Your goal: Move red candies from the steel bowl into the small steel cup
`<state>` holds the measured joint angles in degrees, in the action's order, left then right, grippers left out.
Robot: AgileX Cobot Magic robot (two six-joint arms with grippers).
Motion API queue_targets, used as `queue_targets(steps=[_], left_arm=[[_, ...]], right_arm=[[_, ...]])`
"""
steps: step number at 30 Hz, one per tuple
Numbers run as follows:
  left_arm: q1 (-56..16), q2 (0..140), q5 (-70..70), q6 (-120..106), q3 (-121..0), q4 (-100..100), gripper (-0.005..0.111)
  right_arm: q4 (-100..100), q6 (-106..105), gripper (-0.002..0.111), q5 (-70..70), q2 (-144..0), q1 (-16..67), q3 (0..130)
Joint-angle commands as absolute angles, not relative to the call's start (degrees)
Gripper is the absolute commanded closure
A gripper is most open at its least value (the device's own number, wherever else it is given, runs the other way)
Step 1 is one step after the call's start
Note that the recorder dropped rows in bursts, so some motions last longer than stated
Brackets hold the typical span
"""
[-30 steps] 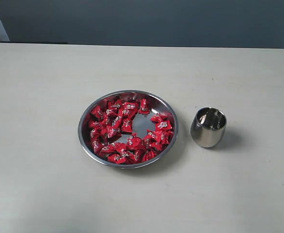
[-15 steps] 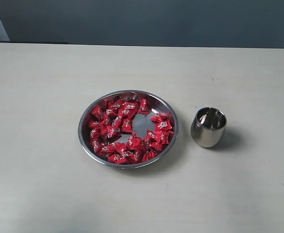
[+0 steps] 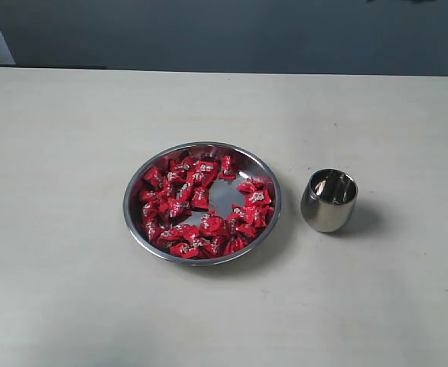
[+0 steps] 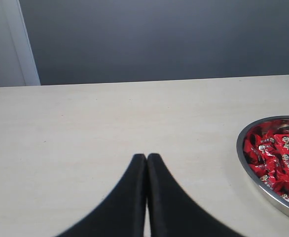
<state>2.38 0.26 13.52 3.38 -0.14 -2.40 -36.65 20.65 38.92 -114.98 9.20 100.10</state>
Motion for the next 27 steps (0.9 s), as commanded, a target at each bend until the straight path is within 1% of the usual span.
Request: queue_targets(steps=[1, 2, 4, 6, 8, 10, 12, 15, 16, 20, 27], left_arm=[[2.0, 0.0, 13.3, 3.5, 0.0, -2.4, 0.106], [2.0, 0.0, 13.3, 3.5, 0.0, -2.4, 0.106], [2.0, 0.0, 13.3, 3.5, 0.0, -2.4, 0.106], [2.0, 0.0, 13.3, 3.5, 0.0, -2.4, 0.106], [2.0, 0.0, 13.3, 3.5, 0.0, -2.4, 0.106], [2.0, 0.0, 13.3, 3.5, 0.0, -2.4, 0.106], [2.0, 0.0, 13.3, 3.5, 0.0, -2.4, 0.106], [2.0, 0.0, 13.3, 3.5, 0.0, -2.4, 0.106], [2.0, 0.0, 13.3, 3.5, 0.0, -2.4, 0.106], [2.0, 0.0, 13.3, 3.5, 0.0, -2.4, 0.106], [2.0, 0.0, 13.3, 3.5, 0.0, -2.4, 0.106]], right_arm=[[10.7, -16.5, 0.109, 56.2, -117.5, 11.4, 104.7], [20.2, -23.2, 0.109, 57.1, -117.7, 13.0, 105.6], [26.4, -31.9, 0.109, 57.0, -117.8, 17.2, 107.1], [24.0, -33.9, 0.109, 56.9, -119.1, 21.9, 108.7], [22.2, -33.8, 0.109, 57.6, -120.9, 24.8, 109.5], [22.0, -33.7, 0.109, 61.1, -122.6, 26.2, 109.5], [22.3, -33.7, 0.099, 64.3, -124.6, 26.7, 109.5], [22.3, -32.0, 0.066, 63.6, -126.9, 27.1, 109.5], [22.1, -29.3, 0.060, 62.9, -127.5, 27.3, 109.5], [18.0, -22.2, 0.060, 61.2, -129.5, 27.4, 109.5], [18.2, -19.6, 0.060, 61.4, -130.9, 27.4, 109.5]])
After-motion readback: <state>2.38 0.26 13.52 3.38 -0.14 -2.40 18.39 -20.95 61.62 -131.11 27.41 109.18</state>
